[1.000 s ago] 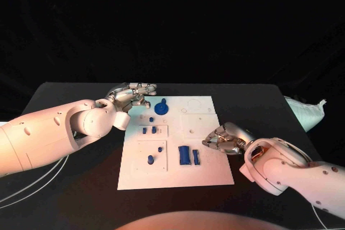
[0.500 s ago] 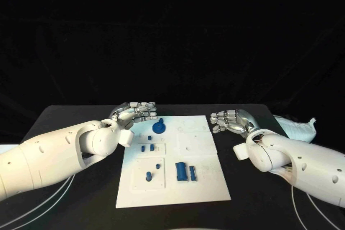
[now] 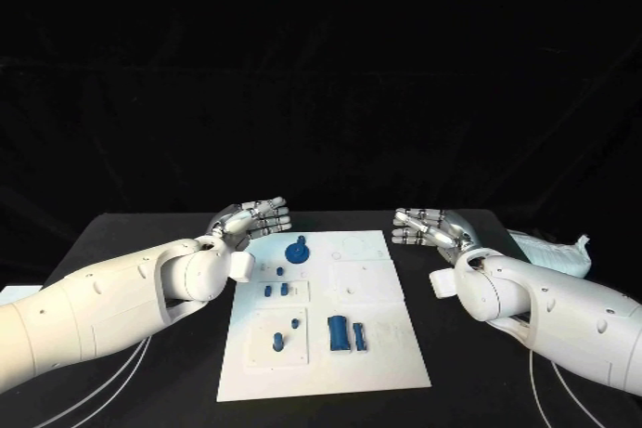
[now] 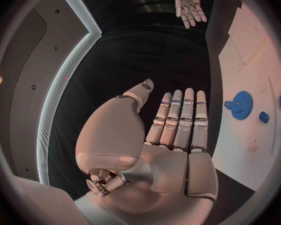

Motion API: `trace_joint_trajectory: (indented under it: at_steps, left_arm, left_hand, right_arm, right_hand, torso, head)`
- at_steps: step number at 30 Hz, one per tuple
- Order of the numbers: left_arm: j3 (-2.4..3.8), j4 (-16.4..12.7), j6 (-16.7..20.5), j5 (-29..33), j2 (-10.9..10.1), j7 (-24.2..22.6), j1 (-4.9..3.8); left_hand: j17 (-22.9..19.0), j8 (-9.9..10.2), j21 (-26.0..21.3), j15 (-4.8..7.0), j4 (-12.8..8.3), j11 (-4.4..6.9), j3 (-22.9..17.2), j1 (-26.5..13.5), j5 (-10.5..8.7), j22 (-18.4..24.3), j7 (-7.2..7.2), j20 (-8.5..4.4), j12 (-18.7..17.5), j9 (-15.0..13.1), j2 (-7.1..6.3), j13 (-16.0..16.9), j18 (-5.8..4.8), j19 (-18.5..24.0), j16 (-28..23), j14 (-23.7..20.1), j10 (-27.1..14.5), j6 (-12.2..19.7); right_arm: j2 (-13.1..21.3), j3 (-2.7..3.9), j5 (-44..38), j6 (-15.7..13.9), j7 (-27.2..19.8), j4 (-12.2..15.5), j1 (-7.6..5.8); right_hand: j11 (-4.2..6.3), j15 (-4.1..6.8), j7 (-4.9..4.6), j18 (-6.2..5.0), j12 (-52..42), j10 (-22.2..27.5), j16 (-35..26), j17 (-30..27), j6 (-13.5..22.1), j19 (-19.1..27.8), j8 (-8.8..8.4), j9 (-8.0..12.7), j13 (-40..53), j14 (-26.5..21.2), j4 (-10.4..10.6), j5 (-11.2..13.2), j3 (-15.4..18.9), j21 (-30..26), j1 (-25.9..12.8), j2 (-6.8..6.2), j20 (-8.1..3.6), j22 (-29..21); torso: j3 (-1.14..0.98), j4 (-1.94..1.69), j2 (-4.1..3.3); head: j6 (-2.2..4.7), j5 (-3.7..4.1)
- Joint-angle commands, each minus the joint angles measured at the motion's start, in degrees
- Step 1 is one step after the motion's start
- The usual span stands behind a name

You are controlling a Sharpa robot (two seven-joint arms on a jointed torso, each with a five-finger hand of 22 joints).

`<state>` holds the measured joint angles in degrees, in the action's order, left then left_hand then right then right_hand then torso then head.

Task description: Assemble the parts on the task board

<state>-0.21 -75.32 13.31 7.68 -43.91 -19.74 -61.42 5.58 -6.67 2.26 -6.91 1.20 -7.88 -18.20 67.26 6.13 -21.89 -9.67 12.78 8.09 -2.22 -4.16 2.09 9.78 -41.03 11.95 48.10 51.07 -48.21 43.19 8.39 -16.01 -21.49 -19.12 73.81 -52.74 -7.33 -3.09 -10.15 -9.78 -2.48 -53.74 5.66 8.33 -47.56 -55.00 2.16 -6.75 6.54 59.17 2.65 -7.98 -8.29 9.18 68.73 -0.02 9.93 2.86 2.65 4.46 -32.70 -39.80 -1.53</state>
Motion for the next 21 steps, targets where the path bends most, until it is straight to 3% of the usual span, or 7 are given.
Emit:
trace_joint_trajectory:
  at_steps: [1, 6, 8, 10, 14, 15, 21]
  left_arm:
    - [0.03, -0.8, 1.5, -0.5, 0.0, -0.6, 0.05]
    - [0.07, -3.3, 6.8, -1.8, -0.1, -2.3, 0.27]
    - [0.08, -4.6, 9.5, -2.4, -0.2, -3.1, 0.38]
    - [0.11, -6.5, 13.5, -3.4, -0.3, -4.5, 0.55]
    - [0.15, -9.7, 20.4, -5.1, -0.5, -6.7, 0.83]
    - [0.16, -10.4, 21.9, -5.5, -0.5, -7.2, 0.89]
    - [0.2, -13.5, 28.4, -7.1, -0.7, -9.3, 1.16]
  left_hand:
    - [-5.6, 2.1, -2.3, 2.21, -1.2, 2.5, 5.8, -21.4, -1.92, 7.0, 3.11, -4.08, -2.6, 2.2, 4.16, -2.1, -3.24, 13.1, -3.8, -15.3, -16.3, 15.4]
    - [-5.6, 6.7, -2.3, 6.91, -1.2, 3.5, 8.1, -30.0, -6.13, 9.8, 4.36, -5.74, -3.6, 2.2, 4.16, -2.1, -4.18, 18.3, -5.3, -21.5, -22.8, 21.5]
    - [-5.6, 6.7, -2.3, 6.91, -1.2, 3.85, 8.9, -33.0, -6.13, 10.7, 4.77, -6.28, -3.9, 2.2, 4.16, -2.1, -4.18, 20.1, -5.8, -23.6, -25.0, 23.7]
    - [-5.6, 6.7, -2.3, 6.91, -1.2, 7.88, 9.8, -36.1, -6.13, 11.7, 5.22, -6.86, -8.1, 2.2, 4.16, -2.1, -4.79, 22.0, -6.4, -25.8, -27.4, 25.9]
    - [-5.6, 6.7, -2.3, 6.91, -1.2, 7.88, 11.0, -40.8, -6.13, 13.3, 9.67, -7.77, -8.1, 2.2, 4.16, -2.1, -5.39, 24.9, -7.2, -29.2, -31.0, 29.2]
    - [-5.6, 6.7, -2.3, 6.91, -1.2, 7.88, 11.2, -41.5, -6.13, 13.5, 9.67, -7.91, -8.1, 2.2, 4.16, -2.1, -5.39, 25.3, -7.3, -29.7, -31.5, 29.7]
    - [-5.6, 6.7, -2.3, 6.91, -1.2, 7.88, 12.7, -46.9, -6.13, 15.3, 9.67, -12.78, -8.1, 2.2, 4.16, -2.1, -9.78, 28.6, -12.0, -33.6, -35.6, 33.7]
  right_arm:
    - [0.0, -0.44, 1.0, -1.7, -0.8, 1.1, -0.46]
    - [0.4, -2.42, 4.7, -6.9, -3.2, 4.9, -2.19]
    - [0.6, -3.46, 6.7, -9.7, -4.5, 6.8, -3.1]
    - [0.9, -4.91, 9.4, -13.5, -6.3, 9.6, -4.37]
    - [1.2, -6.74, 12.9, -18.3, -8.6, 13.0, -5.98]
    - [1.3, -7.1, 13.6, -19.2, -9.1, 13.7, -6.29]
    - [1.5, -8.33, 15.9, -22.5, -10.6, 16.0, -7.36]
  right_hand:
    - [2.33, 3.09, 3.24, 3.3, 2.5, 17.1, -5.7, -2.7, 15.2, 17.5, -2.16, 2.2, -2.1, -18.9, -2.7, 2.5, 2.7, -2.9, -21.9, 0.02, -3.17, -2.9]
    - [3.28, 3.09, 4.53, 4.24, 2.5, 24.0, -5.7, -3.7, 21.3, 24.6, -2.16, 6.8, -6.5, -26.4, -2.7, 3.6, 3.7, -4.1, -30.7, 0.02, -4.44, -2.9]
    - [7.33, 3.09, 4.98, 4.24, 2.5, 26.3, -5.7, -4.1, 23.3, 27.0, -2.16, 6.8, -6.5, -29.1, -2.7, 3.9, 3.9, -4.5, -33.7, 0.02, -4.88, -2.9]
    - [7.33, 3.09, 5.46, 4.87, 2.5, 28.8, -5.7, -8.3, 25.5, 29.5, -2.16, 6.8, -6.5, -31.8, -2.7, 8.0, 8.3, -4.9, -36.9, 0.02, -5.33, -2.9]
    - [7.33, 3.09, 6.1, 5.47, 2.5, 32.2, -5.7, -8.3, 28.6, 33.0, -2.16, 6.8, -6.5, -35.5, -2.7, 8.0, 8.3, -9.2, -41.2, 0.02, -9.93, -2.9]
    - [7.33, 3.09, 10.15, 5.48, 2.5, 33.1, -5.7, -8.3, 29.3, 33.9, -2.16, 6.8, -6.5, -36.5, -2.7, 8.0, 8.3, -9.2, -42.3, 0.02, -9.93, -2.9]
    - [7.33, 3.09, 10.15, 9.78, 2.5, 37.5, -5.7, -8.3, 33.1, 38.3, -2.16, 6.8, -6.5, -41.2, -2.7, 8.0, 8.3, -9.2, -47.8, 0.02, -9.93, -2.9]
  torso:
    - [-0.37, -0.68, 0.2]
    - [-1.6, -2.73, 0.91]
    - [-2.03, -3.43, 1.16]
    - [-2.41, -4.05, 1.37]
    - [-2.65, -4.46, 1.51]
    - [-2.65, -4.46, 1.51]
    - [-2.65, -4.46, 1.51]
  head:
    - [0.76, 0.27]
    - [3.28, 0.95]
    - [4.15, 1.19]
    - [4.92, 1.4]
    - [5.42, 1.53]
    - [5.42, 1.53]
    - [5.42, 1.53]
